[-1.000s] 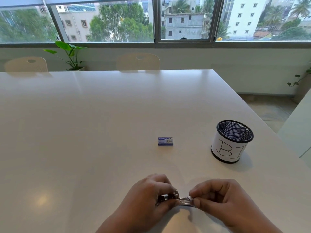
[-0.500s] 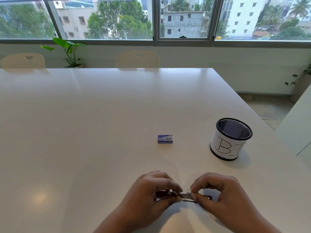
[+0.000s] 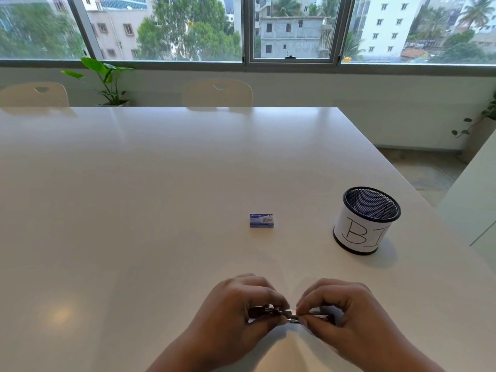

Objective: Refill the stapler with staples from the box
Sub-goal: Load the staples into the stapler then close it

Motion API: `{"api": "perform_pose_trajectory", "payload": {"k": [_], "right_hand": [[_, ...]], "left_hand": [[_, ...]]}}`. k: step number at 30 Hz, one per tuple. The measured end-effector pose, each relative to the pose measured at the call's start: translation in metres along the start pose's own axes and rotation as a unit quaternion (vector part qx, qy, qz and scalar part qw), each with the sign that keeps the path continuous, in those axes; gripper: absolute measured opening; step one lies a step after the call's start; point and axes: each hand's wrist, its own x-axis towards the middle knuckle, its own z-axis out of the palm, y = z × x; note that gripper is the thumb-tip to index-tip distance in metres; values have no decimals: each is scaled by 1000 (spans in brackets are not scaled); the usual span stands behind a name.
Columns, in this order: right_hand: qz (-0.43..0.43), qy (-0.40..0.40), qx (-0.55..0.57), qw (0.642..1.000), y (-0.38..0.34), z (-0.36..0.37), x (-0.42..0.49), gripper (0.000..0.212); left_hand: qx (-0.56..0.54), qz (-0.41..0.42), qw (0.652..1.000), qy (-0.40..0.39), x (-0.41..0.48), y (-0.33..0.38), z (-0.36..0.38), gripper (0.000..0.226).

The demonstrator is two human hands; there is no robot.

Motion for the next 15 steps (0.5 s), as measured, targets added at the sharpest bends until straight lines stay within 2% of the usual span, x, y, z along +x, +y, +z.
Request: {"api": "perform_pose_trajectory", "payload": {"k": [7,15], "right_hand": [[-4,-14,-7,1000,-2,0,0,18],[-54,-9,-98,994,-2,3,-1,18]], "left_hand": [[13,6,1000,-11,1,-1,1,12],[26,5,999,-19,1,-1,2,14]]}}
